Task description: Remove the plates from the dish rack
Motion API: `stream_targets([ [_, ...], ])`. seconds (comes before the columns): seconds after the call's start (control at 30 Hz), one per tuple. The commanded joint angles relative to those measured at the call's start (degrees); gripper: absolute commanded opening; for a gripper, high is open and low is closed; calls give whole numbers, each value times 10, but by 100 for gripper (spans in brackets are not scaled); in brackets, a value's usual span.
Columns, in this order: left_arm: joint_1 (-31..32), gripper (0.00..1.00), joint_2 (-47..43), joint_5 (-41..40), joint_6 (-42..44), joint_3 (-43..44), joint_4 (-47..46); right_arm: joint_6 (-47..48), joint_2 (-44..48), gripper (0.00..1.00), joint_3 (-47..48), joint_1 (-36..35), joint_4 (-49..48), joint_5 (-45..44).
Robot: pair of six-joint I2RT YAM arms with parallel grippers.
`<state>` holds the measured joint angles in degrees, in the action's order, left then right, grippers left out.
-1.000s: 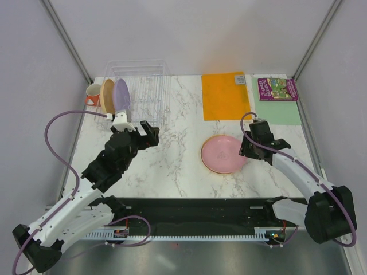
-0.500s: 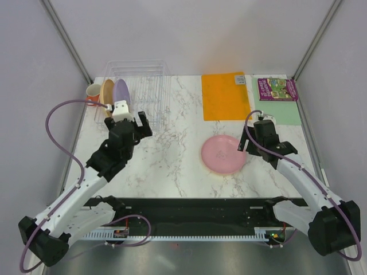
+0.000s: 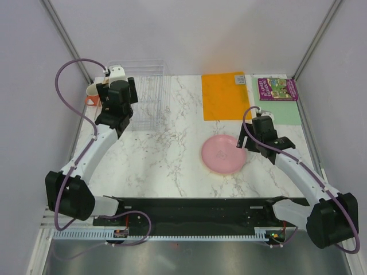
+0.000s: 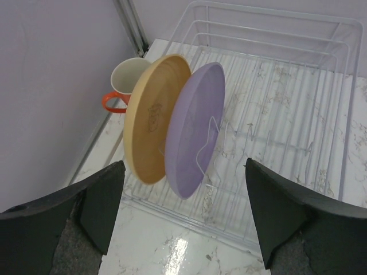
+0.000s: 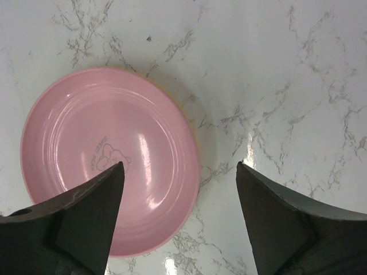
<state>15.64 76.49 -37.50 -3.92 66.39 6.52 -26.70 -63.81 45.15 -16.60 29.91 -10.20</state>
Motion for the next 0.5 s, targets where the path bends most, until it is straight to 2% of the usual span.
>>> stream_targets([
  [0.0,-10,91,54,-28,38,34,-59,4,-9,85,7,1,-31,7],
  [0.33,-11,89,150,-100,122,30,-194,11,-19,85,6,1,-39,7],
  [0.47,-18,89,180,-113,136,45,-205,13,-25,85,7,1,-42,11],
])
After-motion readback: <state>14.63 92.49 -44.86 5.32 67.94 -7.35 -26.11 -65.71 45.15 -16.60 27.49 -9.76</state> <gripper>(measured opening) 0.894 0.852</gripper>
